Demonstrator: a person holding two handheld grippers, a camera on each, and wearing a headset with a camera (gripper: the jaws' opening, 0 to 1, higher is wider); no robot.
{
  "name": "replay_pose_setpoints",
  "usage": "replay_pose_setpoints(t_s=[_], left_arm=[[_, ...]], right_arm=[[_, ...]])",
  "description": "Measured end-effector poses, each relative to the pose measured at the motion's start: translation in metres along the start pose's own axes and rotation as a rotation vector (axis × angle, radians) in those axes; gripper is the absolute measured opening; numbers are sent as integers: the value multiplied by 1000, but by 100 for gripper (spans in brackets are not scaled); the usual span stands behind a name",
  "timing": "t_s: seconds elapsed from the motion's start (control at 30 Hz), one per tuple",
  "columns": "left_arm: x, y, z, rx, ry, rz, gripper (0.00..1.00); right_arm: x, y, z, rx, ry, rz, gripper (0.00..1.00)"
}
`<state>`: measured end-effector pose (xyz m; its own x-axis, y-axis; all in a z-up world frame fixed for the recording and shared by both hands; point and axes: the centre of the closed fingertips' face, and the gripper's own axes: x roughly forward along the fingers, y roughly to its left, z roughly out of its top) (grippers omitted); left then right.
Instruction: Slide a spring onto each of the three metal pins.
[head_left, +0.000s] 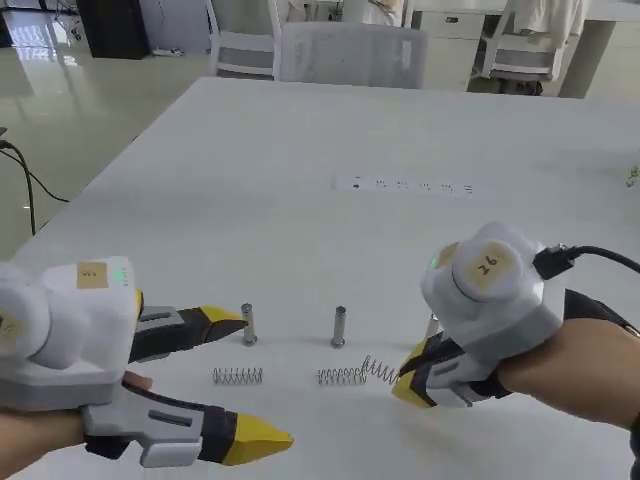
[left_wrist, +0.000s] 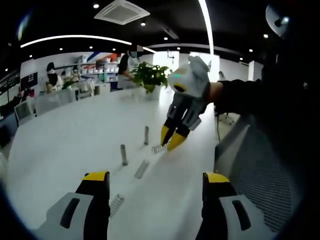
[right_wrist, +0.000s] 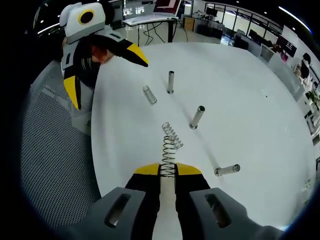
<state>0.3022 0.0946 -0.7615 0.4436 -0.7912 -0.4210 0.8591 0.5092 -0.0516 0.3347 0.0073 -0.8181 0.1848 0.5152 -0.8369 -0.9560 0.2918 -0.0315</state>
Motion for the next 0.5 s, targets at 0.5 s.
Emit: replay_pose_setpoints(t_s=[0.5], left_arm=[[26, 1, -11, 19, 73, -88, 65]], right_arm=[[10, 18, 15, -51, -1, 53, 7]])
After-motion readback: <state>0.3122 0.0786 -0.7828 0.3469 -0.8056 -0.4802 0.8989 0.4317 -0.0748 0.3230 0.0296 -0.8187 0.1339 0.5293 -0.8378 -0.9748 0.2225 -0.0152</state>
